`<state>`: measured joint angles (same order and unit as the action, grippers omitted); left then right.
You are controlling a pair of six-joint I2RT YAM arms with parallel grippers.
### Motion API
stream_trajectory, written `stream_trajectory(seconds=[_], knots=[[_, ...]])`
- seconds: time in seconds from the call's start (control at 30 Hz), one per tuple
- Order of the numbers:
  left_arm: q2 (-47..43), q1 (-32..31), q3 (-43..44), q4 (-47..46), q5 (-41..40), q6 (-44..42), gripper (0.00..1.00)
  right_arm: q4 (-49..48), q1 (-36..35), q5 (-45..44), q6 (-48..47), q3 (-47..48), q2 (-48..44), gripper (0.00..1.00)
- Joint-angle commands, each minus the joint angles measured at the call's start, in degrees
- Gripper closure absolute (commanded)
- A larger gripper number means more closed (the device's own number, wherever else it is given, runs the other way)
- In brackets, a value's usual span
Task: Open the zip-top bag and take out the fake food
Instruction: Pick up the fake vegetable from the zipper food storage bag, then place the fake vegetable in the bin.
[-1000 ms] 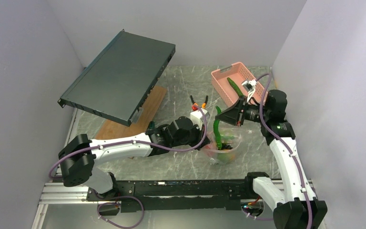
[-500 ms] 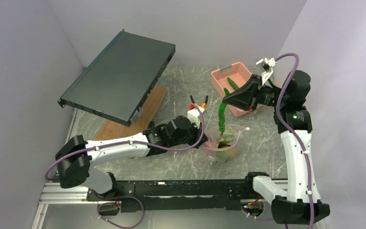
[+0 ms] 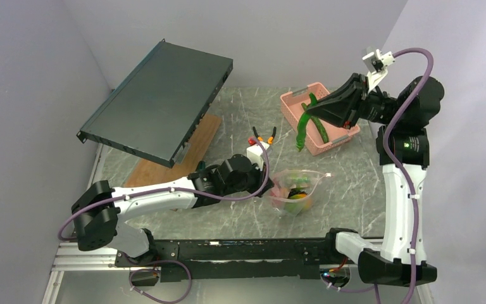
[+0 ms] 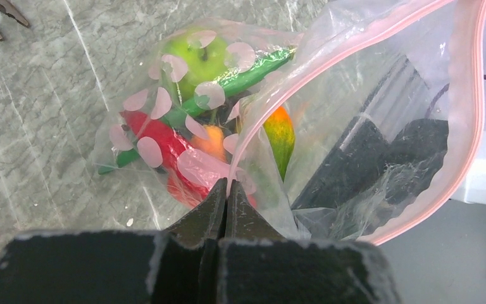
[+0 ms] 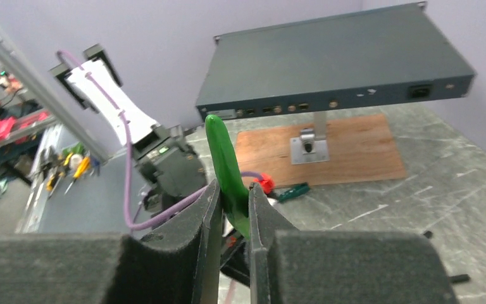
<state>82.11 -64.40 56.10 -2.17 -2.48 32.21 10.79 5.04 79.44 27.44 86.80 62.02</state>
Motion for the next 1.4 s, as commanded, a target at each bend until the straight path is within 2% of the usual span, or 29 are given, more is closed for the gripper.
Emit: stream_trajectory(seconds=[0.0,0.13,0.3,0.67,0.9,1.37], knots=[[-2.80,0.36,-0.77,-1.15,-0.73,-0.35,1.00,4.10,2.27,-6.58,-4.76,3.64,1.88,1.00],[-3.32,0.41,-1.14,-1.33,-0.54,-0.56,1.00,8.00,3.28,-15.82,-11.76,2.54,2.74,1.00],[-4.03,0.42,-2.09,-2.01,-0.18,-0.56,1.00,8.35,3.57,-26.63,-18.74,-2.75,2.75,1.00],[-5.22,0.42,-3.79,-2.83,-0.25,-0.40,1.00,-1.74,3.58,-44.64,-28.42,-16.12,4.57,1.00],[-6.64,0.42,-5.12,-2.58,-0.95,-0.22,1.00,-4.88,3.58,-49.39,-34.15,-17.24,10.77,1.00],[-9.02,0.42,-7.43,-2.38,-2.16,-0.20,1.00,-9.98,0.98,-52.35,-36.31,-13.59,17.75,1.00]])
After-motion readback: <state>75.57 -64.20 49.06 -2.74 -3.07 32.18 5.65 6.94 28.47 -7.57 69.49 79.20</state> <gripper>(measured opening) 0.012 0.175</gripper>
